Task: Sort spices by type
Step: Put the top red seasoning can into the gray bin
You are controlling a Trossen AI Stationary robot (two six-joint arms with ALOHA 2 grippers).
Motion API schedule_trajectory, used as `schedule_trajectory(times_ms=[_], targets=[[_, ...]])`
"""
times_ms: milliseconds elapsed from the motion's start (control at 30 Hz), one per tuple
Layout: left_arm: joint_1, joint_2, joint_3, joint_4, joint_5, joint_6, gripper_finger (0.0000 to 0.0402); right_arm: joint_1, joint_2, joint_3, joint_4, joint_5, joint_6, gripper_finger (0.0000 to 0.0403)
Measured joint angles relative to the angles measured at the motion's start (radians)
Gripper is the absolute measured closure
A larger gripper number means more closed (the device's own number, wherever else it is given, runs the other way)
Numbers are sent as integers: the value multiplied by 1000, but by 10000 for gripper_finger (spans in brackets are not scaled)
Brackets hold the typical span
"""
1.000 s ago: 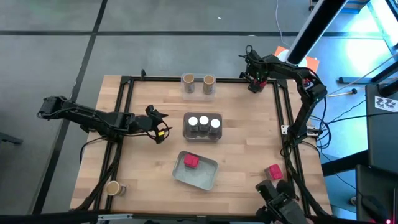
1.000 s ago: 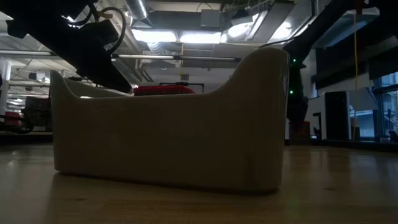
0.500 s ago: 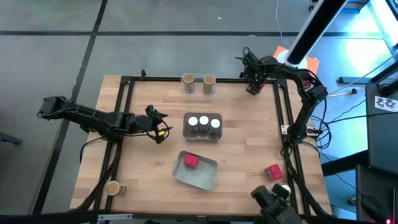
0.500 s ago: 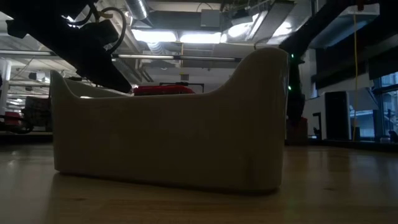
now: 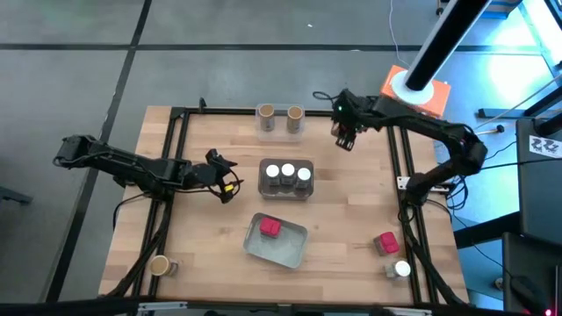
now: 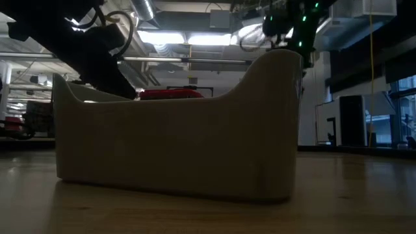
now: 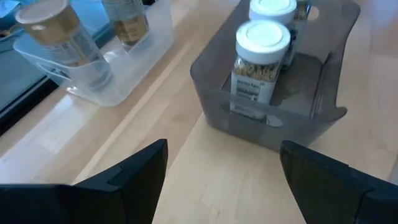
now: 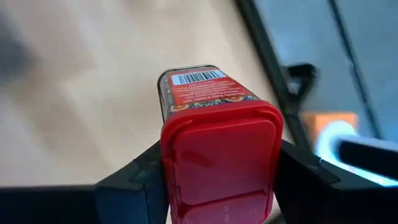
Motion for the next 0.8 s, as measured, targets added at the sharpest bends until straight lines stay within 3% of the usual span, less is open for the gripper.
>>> schedule_trajectory(times_ms=[333, 800], targets=[[-31, 138, 0, 35, 9, -11, 108, 307, -50, 0, 24, -57, 183, 187], [-153, 307, 0, 207, 55, -95, 108, 640, -22, 0, 302, -179, 341, 187]])
